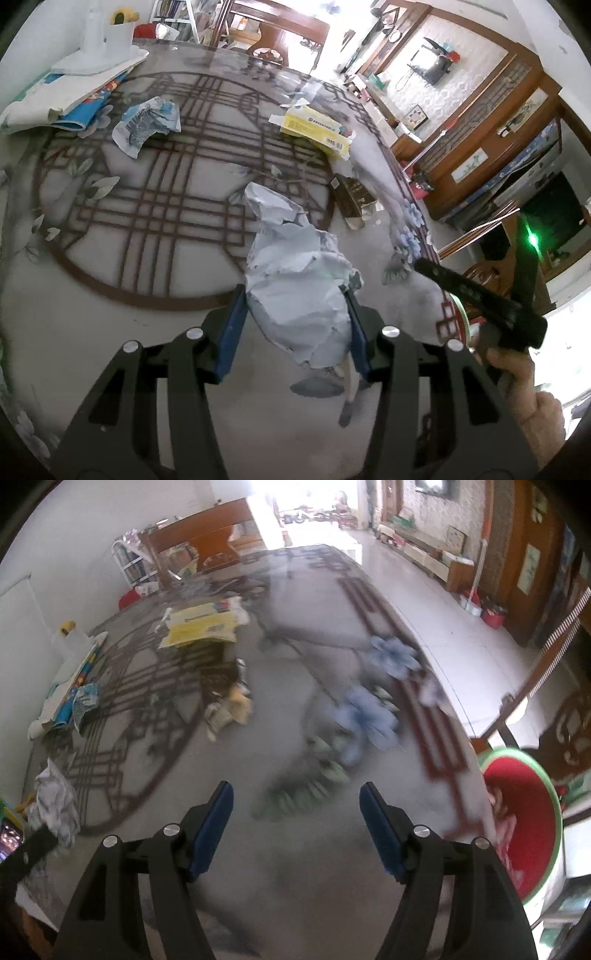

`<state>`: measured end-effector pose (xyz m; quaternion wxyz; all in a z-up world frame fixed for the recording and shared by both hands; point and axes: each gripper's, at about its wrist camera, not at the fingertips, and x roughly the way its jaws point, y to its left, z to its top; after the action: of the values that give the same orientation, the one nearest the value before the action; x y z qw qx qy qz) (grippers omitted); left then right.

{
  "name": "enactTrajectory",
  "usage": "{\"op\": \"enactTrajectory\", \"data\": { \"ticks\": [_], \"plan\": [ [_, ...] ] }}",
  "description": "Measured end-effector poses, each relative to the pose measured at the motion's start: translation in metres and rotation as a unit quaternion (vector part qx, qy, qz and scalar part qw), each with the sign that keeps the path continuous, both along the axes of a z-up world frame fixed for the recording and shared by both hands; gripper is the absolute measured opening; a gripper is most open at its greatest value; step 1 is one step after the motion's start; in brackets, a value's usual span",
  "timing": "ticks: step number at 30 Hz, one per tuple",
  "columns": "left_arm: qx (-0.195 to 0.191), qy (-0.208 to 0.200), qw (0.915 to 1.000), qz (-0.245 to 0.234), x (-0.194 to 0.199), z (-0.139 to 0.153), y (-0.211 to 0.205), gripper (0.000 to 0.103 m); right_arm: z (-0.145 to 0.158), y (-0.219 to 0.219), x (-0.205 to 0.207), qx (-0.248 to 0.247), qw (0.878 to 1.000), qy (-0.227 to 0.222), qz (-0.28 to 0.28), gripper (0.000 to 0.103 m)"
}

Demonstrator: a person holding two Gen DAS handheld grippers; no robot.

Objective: Collect trash
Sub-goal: 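Grasp the brown Balisha snack packet with the right tool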

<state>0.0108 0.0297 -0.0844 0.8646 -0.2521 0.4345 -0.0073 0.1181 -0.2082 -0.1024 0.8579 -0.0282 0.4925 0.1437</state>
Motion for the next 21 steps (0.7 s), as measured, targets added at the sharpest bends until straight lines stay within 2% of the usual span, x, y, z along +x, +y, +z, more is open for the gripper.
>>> {"op": "enactTrajectory", "data": {
  "ticks": [3, 10, 14, 21],
  "plan": [
    [-0.012, 0.002, 0.9999, -0.001, 0.0, -0.001, 0.001, 0.048, -0.002, 0.022, 0.011, -0.015, 1.0, -0.007, 0.013, 0.074],
    [-0.058, -0.012, 0.9981, 0.013, -0.002, 0.003, 0.012, 0.048, -0.01, 0.063, 0.043, -0.069, 0.997, -0.014, 0.036, 0.074],
    [-0.073, -0.014, 0.9969, 0.024, -0.002, 0.003, 0.018, 0.048, -0.015, 0.083, 0.062, -0.094, 0.994, -0.012, 0.047, 0.078],
    [-0.088, -0.015, 0.9956, 0.03, -0.003, 0.003, 0.021, 0.048, -0.032, 0.105, 0.085, -0.112, 0.992, 0.007, 0.055, 0.078]
  ]
}}
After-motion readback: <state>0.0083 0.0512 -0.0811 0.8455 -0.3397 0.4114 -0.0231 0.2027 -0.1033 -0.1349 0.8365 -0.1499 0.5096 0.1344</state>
